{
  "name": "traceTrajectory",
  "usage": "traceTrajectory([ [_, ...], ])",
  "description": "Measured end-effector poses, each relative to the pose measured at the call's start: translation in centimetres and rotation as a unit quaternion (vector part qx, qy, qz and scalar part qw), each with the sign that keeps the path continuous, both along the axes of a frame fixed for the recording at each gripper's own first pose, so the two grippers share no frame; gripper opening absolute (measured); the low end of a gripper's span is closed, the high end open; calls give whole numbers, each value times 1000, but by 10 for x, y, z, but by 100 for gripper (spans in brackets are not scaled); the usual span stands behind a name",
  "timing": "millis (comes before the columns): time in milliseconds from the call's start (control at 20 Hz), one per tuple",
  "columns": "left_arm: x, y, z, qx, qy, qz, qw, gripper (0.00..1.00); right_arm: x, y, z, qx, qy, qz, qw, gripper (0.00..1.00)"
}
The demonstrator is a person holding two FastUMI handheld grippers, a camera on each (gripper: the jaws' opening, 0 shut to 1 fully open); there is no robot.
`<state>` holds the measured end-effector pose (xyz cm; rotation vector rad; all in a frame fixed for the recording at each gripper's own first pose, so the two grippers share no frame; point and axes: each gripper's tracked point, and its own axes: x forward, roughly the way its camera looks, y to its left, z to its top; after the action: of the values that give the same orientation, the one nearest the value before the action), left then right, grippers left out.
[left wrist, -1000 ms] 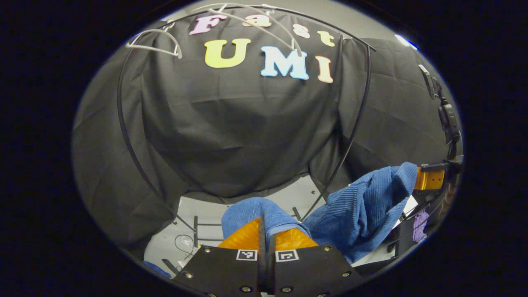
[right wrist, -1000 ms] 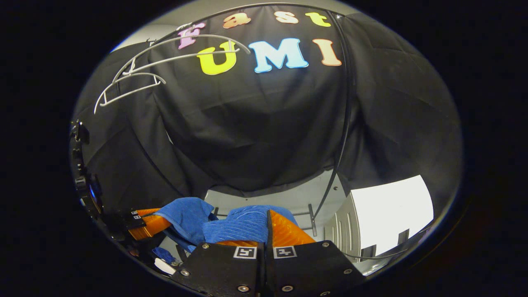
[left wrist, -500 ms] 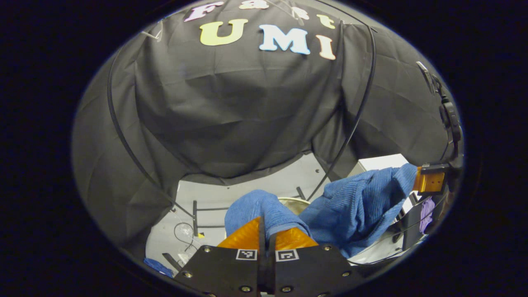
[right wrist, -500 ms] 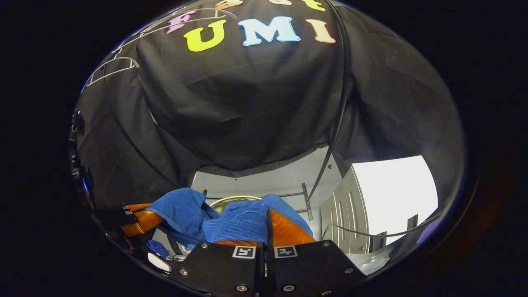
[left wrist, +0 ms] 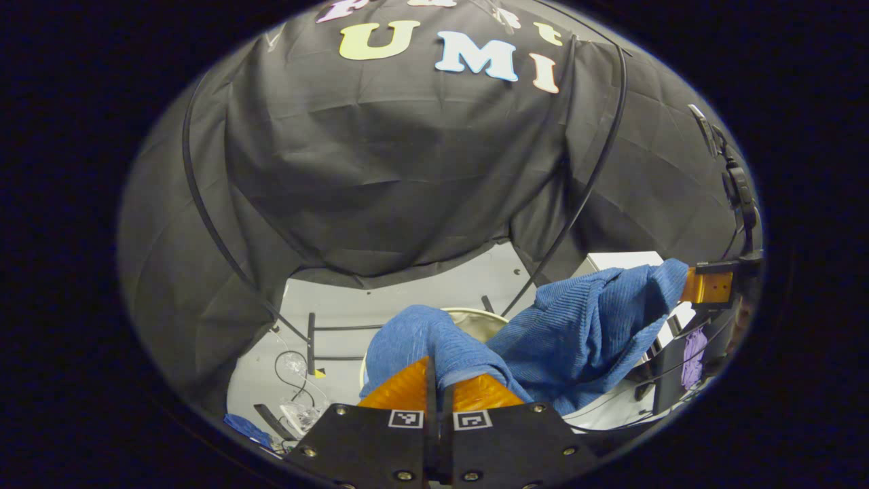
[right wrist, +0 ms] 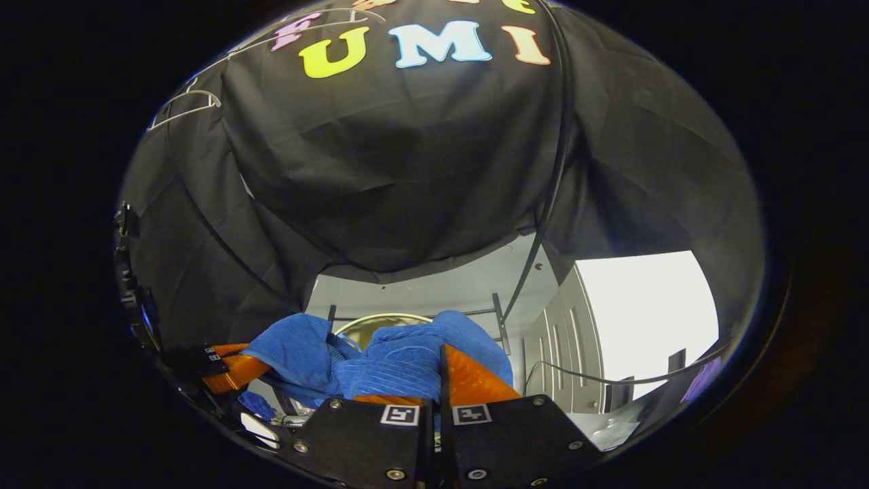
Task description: Grasp the clothes on the hanger with both hands and then place them into the laundry hamper below.
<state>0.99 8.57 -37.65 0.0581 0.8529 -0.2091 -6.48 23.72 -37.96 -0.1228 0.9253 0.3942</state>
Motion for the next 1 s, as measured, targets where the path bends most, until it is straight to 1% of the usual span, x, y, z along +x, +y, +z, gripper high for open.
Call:
traceTrajectory([
  [100, -4, -1, 0, 3, 2, 1, 1000, 1, -6, -3, -1, -3, 9, 5, 1000, 5],
  [200, -11, 1, -3, 4, 9, 7, 1000, 1, -14, 0, 1, 6, 23, 15, 1000, 8],
  [250, -14, 0, -7, 1, 16, 10, 1000, 5, -16, 1, 3, 11, 25, 17, 999, 13],
  [300, -20, 4, -10, 4, 26, 16, 1000, 5, -21, 3, 5, 18, 30, 20, 999, 16],
  [350, -26, 9, -10, 4, 36, 21, 999, 8, -25, 6, 7, 27, 40, 25, 999, 22],
  [400, -29, 8, -5, -1, 38, 29, 999, 10, -31, 10, 11, 38, 48, 28, 998, 24],
  [450, -29, 6, 9, -13, 30, 32, 999, 10, -33, 11, 18, 47, 47, 28, 997, 41],
  [500, -29, 7, 23, -18, 15, 34, 999, 33, -34, 9, 25, 50, 39, 27, 998, 58],
  [550, -27, 8, 34, -14, 1, 34, 999, 55, -33, 6, 33, 49, 30, 27, 998, 75],
  [600, -32, 16, 50, 3, -13, 33, 999, 78, -31, 3, 42, 48, 19, 27, 998, 92],
  [650, -33, 19, 62, 22, -30, 31, 999, 100, -27, -2, 52, 49, 7, 27, 998, 96],
  [700, -33, 23, 75, 39, -46, 27, 998, 97, -22, -7, 66, 52, -7, 26, 998, 96],
  [750, -35, 24, 93, 55, -64, 22, 996, 97, -15, -13, 82, 55, -27, 25, 998, 96],
  [850, -41, 14, 131, 70, -94, 17, 993, 97, 6, -31, 116, 58, -74, 24, 995, 96],
  [900, -43, 4, 153, 69, -111, 18, 991, 100, 14, -40, 133, 62, -98, 24, 993, 95],
  [950, -45, -5, 176, 66, -126, 23, 990, 90, 20, -50, 150, 67, -116, 21, 991, 96],
  [1000, -49, -17, 197, 64, -141, 29, 988, 100, 23, -58, 170, 77, -135, 20, 988, 96],
])
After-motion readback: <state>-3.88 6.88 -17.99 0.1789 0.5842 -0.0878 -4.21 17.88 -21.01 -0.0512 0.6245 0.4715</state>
